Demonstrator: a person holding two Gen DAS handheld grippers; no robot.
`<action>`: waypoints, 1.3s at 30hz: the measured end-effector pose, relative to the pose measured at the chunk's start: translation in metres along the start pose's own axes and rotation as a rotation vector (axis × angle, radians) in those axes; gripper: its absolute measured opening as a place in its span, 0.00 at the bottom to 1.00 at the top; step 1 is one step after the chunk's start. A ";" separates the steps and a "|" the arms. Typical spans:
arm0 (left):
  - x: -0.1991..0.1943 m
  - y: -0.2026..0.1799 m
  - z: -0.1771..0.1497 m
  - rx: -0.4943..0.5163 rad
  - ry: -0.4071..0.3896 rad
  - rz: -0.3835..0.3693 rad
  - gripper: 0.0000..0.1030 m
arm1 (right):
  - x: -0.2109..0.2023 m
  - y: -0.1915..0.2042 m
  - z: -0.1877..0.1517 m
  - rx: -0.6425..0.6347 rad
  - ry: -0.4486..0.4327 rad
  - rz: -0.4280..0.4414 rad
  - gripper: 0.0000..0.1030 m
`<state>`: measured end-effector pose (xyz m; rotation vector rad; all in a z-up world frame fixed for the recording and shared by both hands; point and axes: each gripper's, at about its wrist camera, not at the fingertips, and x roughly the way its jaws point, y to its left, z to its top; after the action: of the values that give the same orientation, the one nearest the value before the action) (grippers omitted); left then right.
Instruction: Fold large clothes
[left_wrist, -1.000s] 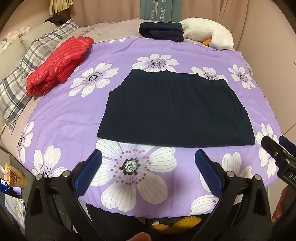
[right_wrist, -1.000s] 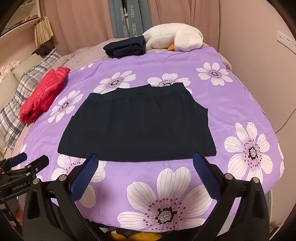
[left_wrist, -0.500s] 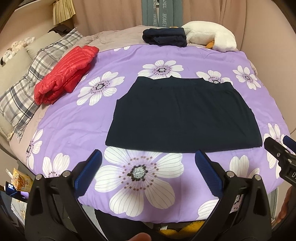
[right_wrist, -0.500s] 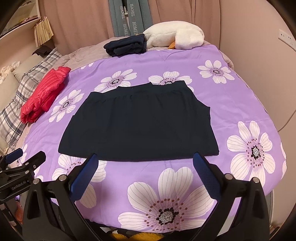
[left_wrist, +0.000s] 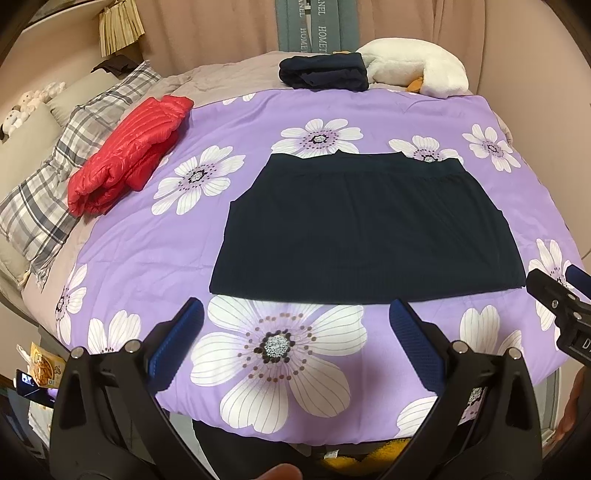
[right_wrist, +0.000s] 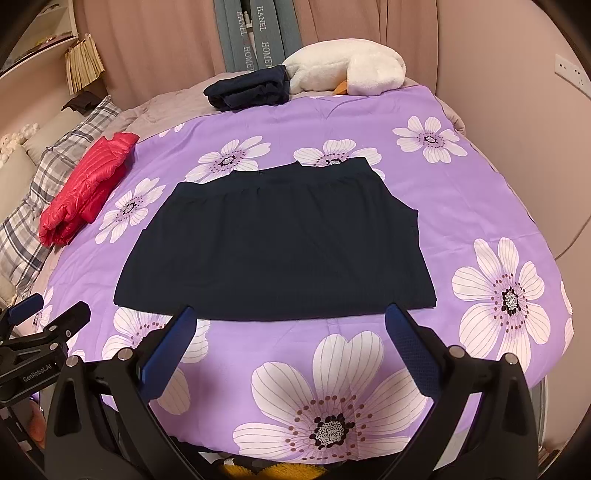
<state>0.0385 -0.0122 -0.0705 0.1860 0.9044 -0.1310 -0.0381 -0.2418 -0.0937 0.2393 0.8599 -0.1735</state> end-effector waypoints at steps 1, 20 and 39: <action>0.000 0.000 0.000 0.001 0.000 0.000 0.98 | 0.000 0.000 0.000 0.000 0.000 0.000 0.99; 0.002 -0.006 0.000 0.014 0.002 -0.011 0.98 | 0.004 -0.003 -0.001 0.011 0.004 0.000 0.99; 0.001 -0.008 0.001 0.015 0.000 -0.013 0.98 | 0.002 0.001 -0.003 0.012 0.003 -0.006 0.99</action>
<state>0.0383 -0.0199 -0.0720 0.1940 0.9054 -0.1495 -0.0389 -0.2403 -0.0975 0.2485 0.8630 -0.1839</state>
